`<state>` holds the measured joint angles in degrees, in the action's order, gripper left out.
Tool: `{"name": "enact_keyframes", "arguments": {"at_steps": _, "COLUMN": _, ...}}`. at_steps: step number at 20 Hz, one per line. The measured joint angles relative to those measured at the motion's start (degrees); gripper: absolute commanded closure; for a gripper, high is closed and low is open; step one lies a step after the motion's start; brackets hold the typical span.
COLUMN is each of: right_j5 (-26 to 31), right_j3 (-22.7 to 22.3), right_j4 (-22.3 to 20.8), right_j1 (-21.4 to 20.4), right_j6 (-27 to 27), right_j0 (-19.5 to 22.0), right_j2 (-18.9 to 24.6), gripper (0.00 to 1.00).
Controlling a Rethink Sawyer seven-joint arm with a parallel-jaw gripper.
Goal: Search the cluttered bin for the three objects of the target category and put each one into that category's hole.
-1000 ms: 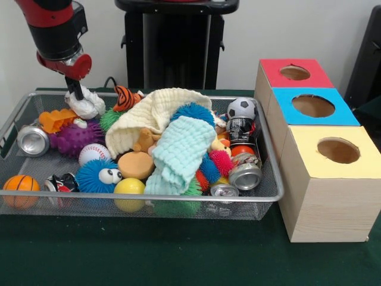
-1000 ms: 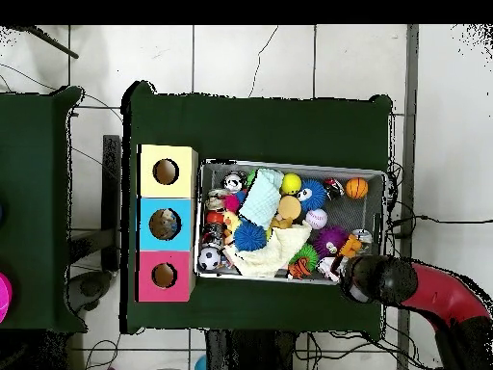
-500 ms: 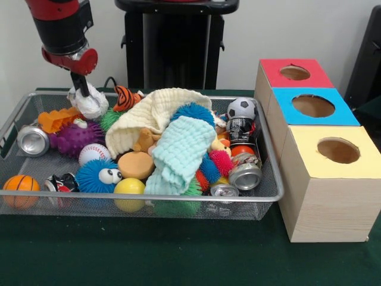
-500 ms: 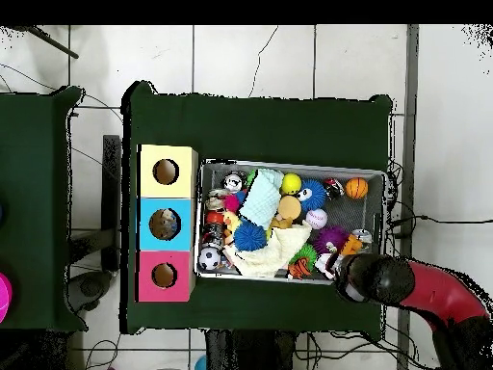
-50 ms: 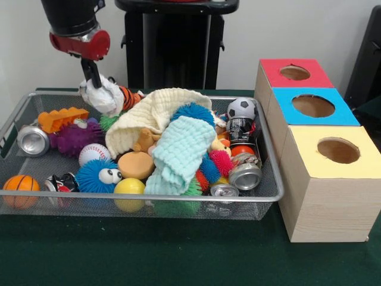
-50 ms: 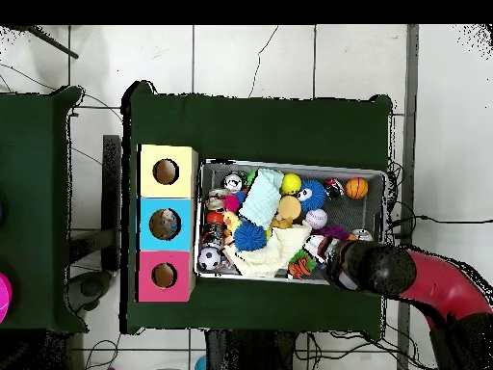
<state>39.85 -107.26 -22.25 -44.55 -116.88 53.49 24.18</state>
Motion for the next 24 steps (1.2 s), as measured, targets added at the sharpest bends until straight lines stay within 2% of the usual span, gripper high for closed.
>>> {"name": "enact_keyframes", "arguments": {"at_steps": 6, "right_j5": 3.61, "right_j3": 0.28, "right_j4": 4.64, "right_j1": -2.2, "right_j6": 0.0, "right_j0": -2.54, "right_j2": 0.93, "gripper": 1.0}}
{"name": "enact_keyframes", "arguments": {"at_steps": 10, "right_j5": 6.43, "right_j3": 1.41, "right_j4": 5.83, "right_j1": -2.33, "right_j6": 0.0, "right_j0": -3.76, "right_j2": 1.19, "gripper": 1.0}}
{"name": "enact_keyframes", "arguments": {"at_steps": 16, "right_j5": 10.06, "right_j3": 4.67, "right_j4": 6.31, "right_j1": -2.16, "right_j6": 0.0, "right_j0": -4.15, "right_j2": 1.45, "gripper": 1.0}}
{"name": "enact_keyframes", "arguments": {"at_steps": 24, "right_j5": 14.6, "right_j3": 12.37, "right_j4": 6.34, "right_j1": -1.18, "right_j6": 0.0, "right_j0": -4.4, "right_j2": 1.45, "gripper": 1.0}}
